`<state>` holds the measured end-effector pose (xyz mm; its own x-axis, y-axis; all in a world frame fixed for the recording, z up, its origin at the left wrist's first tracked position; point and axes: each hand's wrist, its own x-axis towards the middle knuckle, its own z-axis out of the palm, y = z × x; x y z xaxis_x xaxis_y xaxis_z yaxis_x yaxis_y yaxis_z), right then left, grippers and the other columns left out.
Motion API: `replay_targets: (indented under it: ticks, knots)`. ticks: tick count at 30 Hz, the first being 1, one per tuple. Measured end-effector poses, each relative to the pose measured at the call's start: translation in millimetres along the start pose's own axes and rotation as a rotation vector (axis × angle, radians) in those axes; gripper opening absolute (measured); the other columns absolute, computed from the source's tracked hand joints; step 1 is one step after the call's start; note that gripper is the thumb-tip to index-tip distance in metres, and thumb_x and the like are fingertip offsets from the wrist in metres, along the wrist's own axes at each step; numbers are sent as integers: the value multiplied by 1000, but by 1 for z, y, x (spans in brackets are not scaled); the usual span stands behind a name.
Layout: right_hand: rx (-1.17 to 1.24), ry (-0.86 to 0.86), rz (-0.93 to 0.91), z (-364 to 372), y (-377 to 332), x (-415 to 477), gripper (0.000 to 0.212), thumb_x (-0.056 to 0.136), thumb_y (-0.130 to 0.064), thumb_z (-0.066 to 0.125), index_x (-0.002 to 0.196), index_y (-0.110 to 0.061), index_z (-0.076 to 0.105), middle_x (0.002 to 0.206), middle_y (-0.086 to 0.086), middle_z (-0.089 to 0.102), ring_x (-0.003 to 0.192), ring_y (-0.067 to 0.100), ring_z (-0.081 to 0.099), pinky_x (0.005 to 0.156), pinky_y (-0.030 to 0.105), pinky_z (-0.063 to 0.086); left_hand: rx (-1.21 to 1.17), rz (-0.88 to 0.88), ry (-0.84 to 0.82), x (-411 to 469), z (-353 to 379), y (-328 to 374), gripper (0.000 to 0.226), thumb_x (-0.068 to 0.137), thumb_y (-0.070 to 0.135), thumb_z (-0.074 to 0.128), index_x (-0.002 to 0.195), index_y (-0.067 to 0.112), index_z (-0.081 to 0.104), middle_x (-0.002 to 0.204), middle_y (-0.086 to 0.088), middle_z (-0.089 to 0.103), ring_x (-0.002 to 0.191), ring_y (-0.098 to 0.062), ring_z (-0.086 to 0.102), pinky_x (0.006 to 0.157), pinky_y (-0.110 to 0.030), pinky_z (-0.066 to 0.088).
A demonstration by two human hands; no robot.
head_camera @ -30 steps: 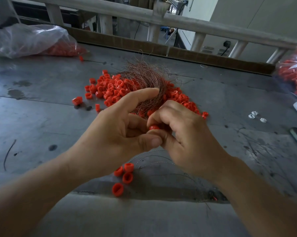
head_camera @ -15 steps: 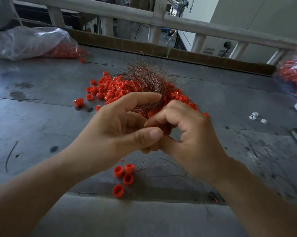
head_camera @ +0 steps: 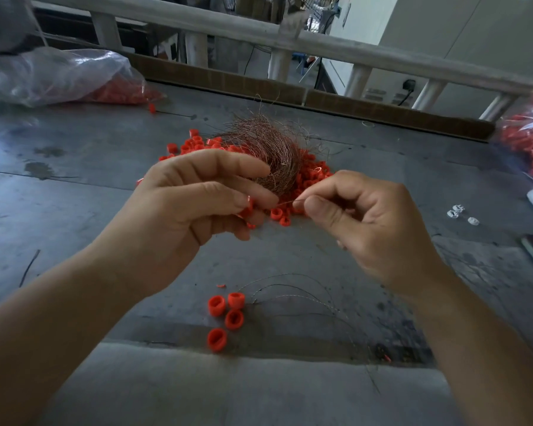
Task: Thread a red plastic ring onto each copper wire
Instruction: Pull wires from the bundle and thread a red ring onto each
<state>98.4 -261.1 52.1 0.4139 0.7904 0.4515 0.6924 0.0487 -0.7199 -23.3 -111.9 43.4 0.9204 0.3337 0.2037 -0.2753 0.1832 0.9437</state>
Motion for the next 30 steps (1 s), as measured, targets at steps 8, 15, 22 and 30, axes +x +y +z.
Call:
replay_targets:
  ticks: [8, 15, 22, 30]
  knots:
    - [-198, -288, 235, -6, 7, 1, 20, 80, -16, 66, 68, -32, 65, 57, -22, 59, 52, -5, 56, 47, 8, 40, 683, -126, -52, 1, -10, -9, 24, 46, 32, 83, 65, 27, 69, 59, 4, 67, 47, -6, 61, 45, -17, 49]
    - [-368, -575, 309, 1, 11, -3, 3, 78, -22, 69, 80, -24, 70, 70, -17, 65, 73, -9, 58, 65, 6, 45, 1129, -186, -304, 0, -10, -21, 17, 62, 32, 70, 58, 48, 63, 61, 30, 61, 56, 10, 57, 51, -4, 39]
    - [-408, -623, 335, 4, 14, -1, 16, 79, -38, 66, 84, -23, 70, 71, -17, 63, 71, -6, 59, 61, 7, 45, 1145, -177, -286, 3, -11, -25, 14, 56, 54, 59, 61, 43, 66, 62, 25, 63, 58, 8, 57, 53, -5, 40]
    - [-358, -597, 394, 3, 12, -1, 47, 58, -67, 56, 79, -27, 68, 66, -18, 62, 65, -8, 57, 55, 8, 39, 1237, -14, 362, 21, -53, -14, 16, 67, 20, 74, 65, 29, 61, 64, 10, 58, 60, -8, 52, 57, -25, 37]
